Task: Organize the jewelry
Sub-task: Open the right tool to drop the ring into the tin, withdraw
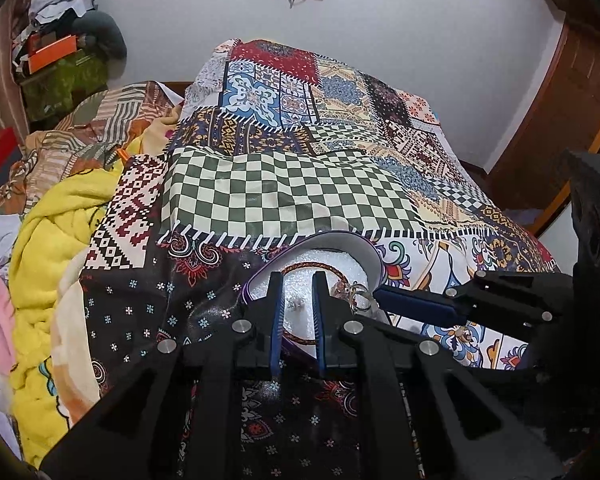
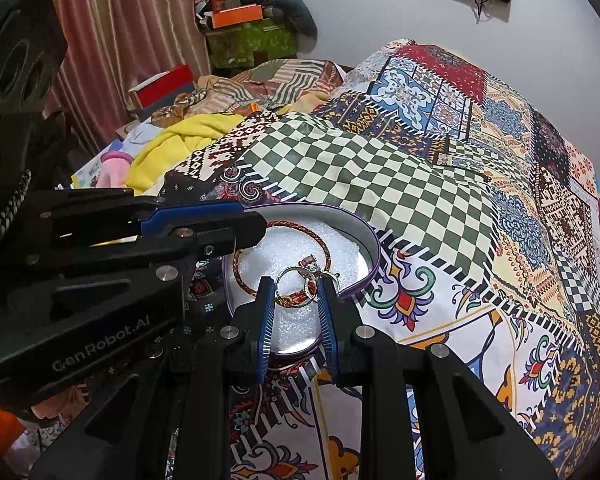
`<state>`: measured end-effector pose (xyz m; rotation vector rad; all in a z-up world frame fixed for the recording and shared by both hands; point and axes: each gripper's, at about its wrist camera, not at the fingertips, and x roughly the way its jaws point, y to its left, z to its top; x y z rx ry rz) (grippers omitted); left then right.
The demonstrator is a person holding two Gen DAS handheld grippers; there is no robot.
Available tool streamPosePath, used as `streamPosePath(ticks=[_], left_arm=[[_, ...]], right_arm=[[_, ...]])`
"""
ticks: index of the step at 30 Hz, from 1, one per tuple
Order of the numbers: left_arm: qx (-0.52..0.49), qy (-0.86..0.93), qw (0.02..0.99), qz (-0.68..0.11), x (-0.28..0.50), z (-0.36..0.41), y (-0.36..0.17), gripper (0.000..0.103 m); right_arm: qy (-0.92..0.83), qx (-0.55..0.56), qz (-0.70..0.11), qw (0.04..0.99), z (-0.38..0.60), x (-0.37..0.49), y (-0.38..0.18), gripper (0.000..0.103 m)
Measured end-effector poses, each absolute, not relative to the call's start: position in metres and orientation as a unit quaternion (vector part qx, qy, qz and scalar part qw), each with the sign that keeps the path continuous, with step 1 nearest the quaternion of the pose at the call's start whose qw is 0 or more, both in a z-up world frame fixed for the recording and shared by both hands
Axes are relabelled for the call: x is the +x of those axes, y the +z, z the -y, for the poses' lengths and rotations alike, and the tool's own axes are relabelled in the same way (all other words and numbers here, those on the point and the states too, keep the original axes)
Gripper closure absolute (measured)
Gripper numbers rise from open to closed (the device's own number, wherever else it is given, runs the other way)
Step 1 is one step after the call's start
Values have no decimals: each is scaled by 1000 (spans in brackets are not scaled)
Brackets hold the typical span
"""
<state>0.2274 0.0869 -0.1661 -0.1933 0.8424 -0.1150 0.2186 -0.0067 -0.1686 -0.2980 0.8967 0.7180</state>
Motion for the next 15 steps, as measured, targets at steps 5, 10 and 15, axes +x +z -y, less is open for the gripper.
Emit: streamPosePath(ticks=[5,10,15], left_arm=[[-92,-52,908,-406,227,-87,-163,92],[-90,-47,910,-402,224,-88,-156,92],[-89,-39,914,-394,218,-89,-147,82]], right_arm=[[337,-142,-419,831,6,218,-168,83],[337,-140,-424,829,6,218,-168,83],[331,-137,-418,835,10,215,-162,68]])
